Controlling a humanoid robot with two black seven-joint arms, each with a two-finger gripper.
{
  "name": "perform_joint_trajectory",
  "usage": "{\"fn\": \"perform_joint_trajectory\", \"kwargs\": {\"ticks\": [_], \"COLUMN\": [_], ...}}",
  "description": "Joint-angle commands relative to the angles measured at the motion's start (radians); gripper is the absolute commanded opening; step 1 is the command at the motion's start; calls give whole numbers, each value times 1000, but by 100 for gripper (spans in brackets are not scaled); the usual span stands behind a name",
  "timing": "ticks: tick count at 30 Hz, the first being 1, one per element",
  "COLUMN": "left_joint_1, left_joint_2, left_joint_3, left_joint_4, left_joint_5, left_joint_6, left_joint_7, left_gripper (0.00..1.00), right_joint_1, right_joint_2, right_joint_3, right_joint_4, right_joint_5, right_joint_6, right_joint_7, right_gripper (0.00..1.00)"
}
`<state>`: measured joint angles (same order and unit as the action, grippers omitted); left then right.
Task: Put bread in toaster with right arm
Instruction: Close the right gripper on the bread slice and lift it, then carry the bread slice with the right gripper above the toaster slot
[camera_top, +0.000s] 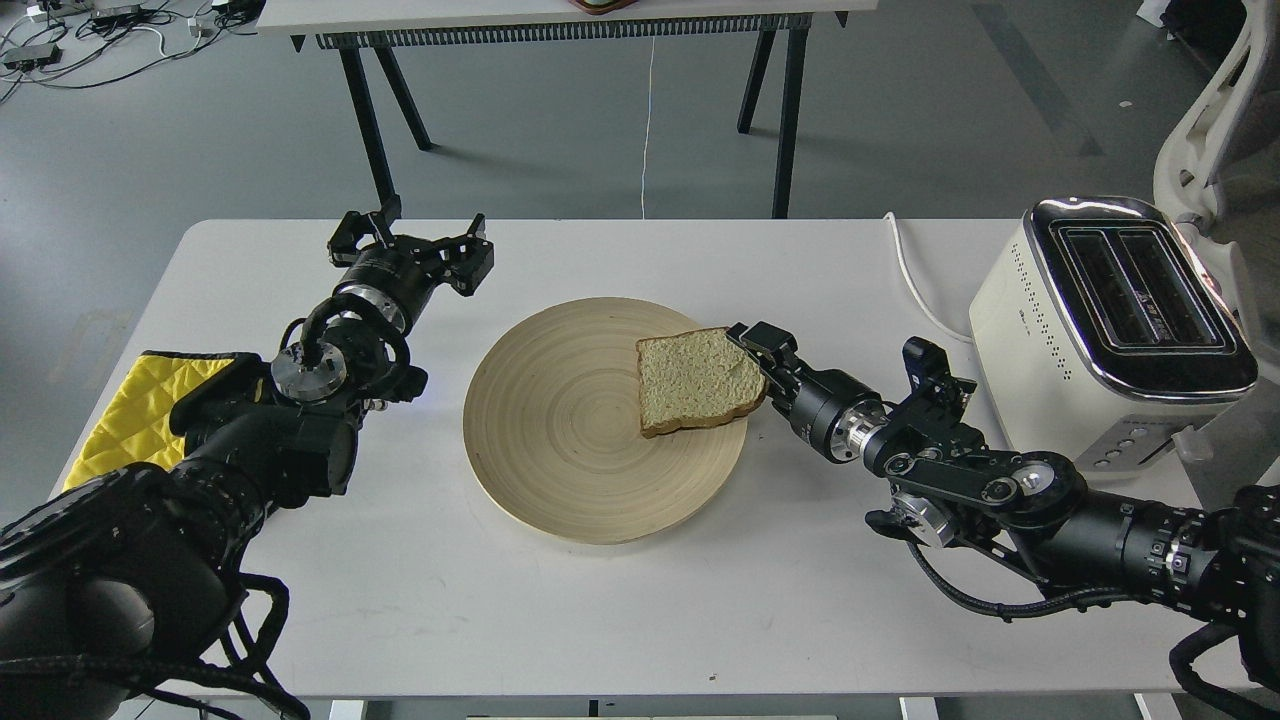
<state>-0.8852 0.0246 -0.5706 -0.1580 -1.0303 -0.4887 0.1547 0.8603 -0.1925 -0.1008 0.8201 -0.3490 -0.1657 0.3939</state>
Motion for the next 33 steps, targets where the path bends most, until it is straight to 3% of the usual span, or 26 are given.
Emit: {"fn": "perform_joint_trajectory", "kwargs": {"ticks": [1, 4, 13, 23, 33], "left_joint_1": [0, 0, 0, 0, 0], "left_joint_2": [0, 0, 0, 0, 0], "left_joint_3": [0, 0, 0, 0, 0], "left_joint_4": [0, 0, 0, 0, 0], "left_joint_5": [0, 0, 0, 0, 1], "left_joint_6": [0, 0, 0, 0, 0], "left_joint_7": [0, 0, 0, 0, 0], "left_gripper": [100, 100, 100, 100, 100], "right_joint_1": [-1, -4, -3, 80, 374], "right_joint_2": [-5, -5, -7, -31, -251], "right_joint_3": [1, 1, 13, 104, 61], "right_joint_4": [2, 8, 30, 77, 186], "right_joint_5": [-1, -1, -1, 2, 12], "right_joint_6": [2, 2, 2, 0, -41], "right_joint_7": [5, 5, 5, 6, -10], "right_gripper": [33, 23, 9, 6, 4]}}
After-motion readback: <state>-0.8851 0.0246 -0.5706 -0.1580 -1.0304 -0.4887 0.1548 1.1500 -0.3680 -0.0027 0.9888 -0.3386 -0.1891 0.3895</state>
